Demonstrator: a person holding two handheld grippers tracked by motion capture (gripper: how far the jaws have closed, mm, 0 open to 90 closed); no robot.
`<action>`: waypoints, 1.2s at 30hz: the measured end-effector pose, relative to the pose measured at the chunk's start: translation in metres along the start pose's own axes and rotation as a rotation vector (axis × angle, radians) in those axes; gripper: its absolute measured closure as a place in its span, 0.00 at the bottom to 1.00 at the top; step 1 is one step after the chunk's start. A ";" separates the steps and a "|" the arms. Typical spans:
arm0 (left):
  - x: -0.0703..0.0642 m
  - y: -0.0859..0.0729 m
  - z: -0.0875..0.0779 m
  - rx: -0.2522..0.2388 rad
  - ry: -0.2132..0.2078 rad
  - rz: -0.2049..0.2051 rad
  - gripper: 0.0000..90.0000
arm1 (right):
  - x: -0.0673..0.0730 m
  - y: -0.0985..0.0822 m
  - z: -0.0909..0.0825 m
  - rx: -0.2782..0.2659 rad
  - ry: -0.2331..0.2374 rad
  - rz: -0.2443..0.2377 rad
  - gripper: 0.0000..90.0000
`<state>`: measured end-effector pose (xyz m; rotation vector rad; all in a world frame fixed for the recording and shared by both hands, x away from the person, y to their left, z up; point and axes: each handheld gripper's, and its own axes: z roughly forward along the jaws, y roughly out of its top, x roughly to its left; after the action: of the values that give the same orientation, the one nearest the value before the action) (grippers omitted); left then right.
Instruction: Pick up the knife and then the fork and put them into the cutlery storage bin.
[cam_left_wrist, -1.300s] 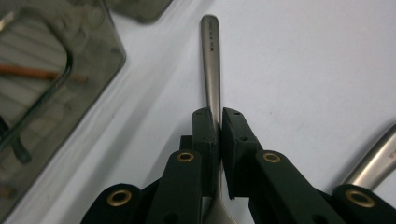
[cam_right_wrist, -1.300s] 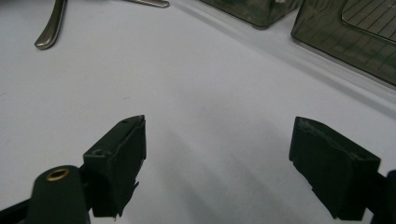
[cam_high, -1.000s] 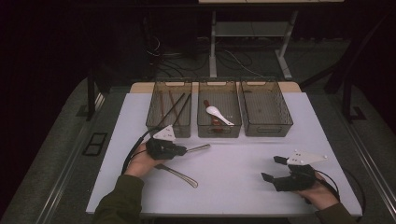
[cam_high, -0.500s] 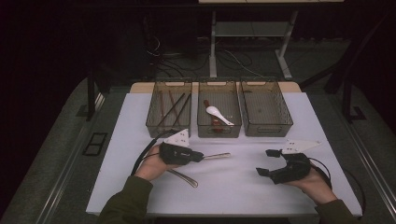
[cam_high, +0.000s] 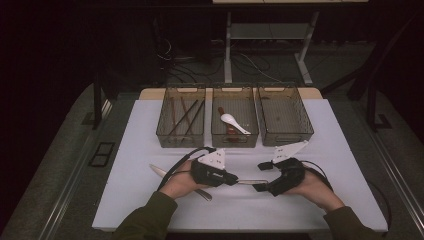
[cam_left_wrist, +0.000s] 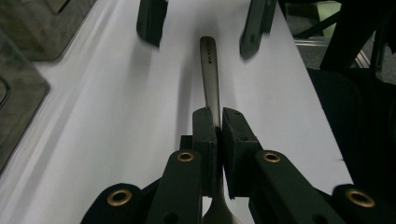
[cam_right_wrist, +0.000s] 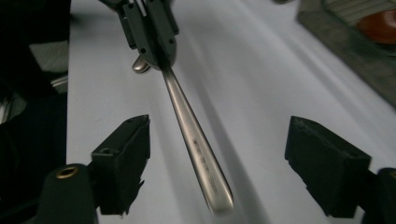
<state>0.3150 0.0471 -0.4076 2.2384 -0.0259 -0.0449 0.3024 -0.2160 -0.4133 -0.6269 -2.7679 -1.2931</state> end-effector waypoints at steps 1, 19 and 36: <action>-0.001 0.001 0.000 -0.003 -0.002 0.001 0.93 | 0.000 0.002 0.004 0.013 0.018 -0.006 0.36; -0.004 0.002 0.001 -0.004 -0.028 0.031 0.93 | -0.002 0.014 0.022 0.084 0.214 -0.072 0.89; -0.001 -0.009 -0.008 -0.073 0.062 -0.120 0.64 | -0.005 0.009 0.026 0.146 0.134 -0.094 0.96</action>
<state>0.3145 0.0587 -0.4094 2.1646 0.1418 -0.0415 0.3139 -0.1936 -0.4246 -0.3902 -2.7779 -1.0906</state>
